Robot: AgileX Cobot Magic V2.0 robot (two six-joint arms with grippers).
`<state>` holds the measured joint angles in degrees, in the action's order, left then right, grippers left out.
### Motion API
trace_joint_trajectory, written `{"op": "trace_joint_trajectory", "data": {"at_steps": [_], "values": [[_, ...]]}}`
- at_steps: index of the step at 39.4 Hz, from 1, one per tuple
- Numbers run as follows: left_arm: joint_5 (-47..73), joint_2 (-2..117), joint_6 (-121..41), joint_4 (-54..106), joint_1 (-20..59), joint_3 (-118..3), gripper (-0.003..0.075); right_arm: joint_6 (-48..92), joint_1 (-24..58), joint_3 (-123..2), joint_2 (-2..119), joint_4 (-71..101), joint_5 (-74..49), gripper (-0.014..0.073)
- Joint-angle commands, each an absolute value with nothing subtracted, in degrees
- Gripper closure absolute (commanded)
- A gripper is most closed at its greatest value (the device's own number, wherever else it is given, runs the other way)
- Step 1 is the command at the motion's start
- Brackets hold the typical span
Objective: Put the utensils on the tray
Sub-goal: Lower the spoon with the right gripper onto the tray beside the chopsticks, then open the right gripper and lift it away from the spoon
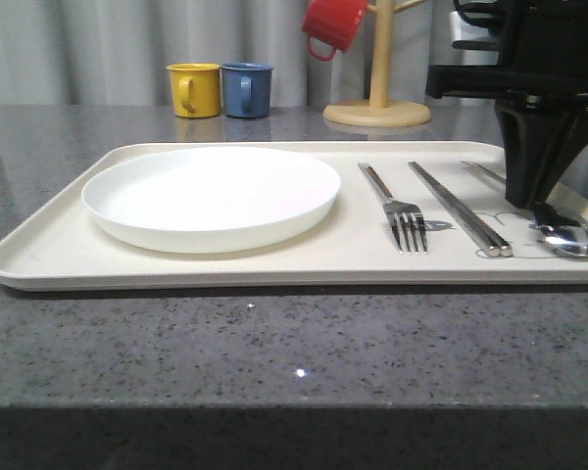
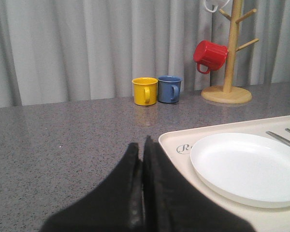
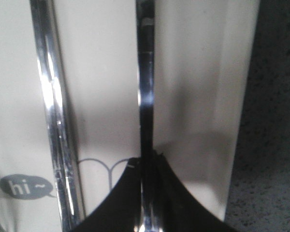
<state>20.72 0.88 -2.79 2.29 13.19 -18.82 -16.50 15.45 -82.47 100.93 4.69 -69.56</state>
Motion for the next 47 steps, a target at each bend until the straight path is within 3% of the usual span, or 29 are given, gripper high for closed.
{"op": "trace_joint_trajectory", "data": {"at_steps": [1, 19, 30, 34, 41, 47], "values": [[15.72, 1.67, -2.28, 2.90, 13.05, -20.14, 0.0738, -16.58, 15.38, -84.16, 98.42, 4.17, -69.81, 0.0626], [15.72, 1.67, -2.28, 2.90, 13.05, -20.14, 0.0738, -16.58, 15.38, -85.65, 98.24, 4.17, -70.69, 0.0240], [15.72, 1.67, -2.28, 2.90, 13.05, -20.14, 0.0738, -14.85, 15.43, -93.96, 97.43, 4.12, -76.60, 0.0212], [15.72, 1.67, -2.28, 2.90, 13.05, -20.14, 0.0738, -14.45, 15.43, -94.81, 95.92, 4.12, -76.54, 0.0253], [15.72, 1.67, -2.28, 2.90, 13.05, -20.14, 0.0738, -9.79, 15.43, -94.81, 92.62, 4.03, -76.49, 0.0543], [15.72, 1.67, -2.28, 2.90, 13.05, -20.14, 0.0738, -8.04, 15.43, -94.42, 89.84, 3.85, -74.11, 0.0669]]}}
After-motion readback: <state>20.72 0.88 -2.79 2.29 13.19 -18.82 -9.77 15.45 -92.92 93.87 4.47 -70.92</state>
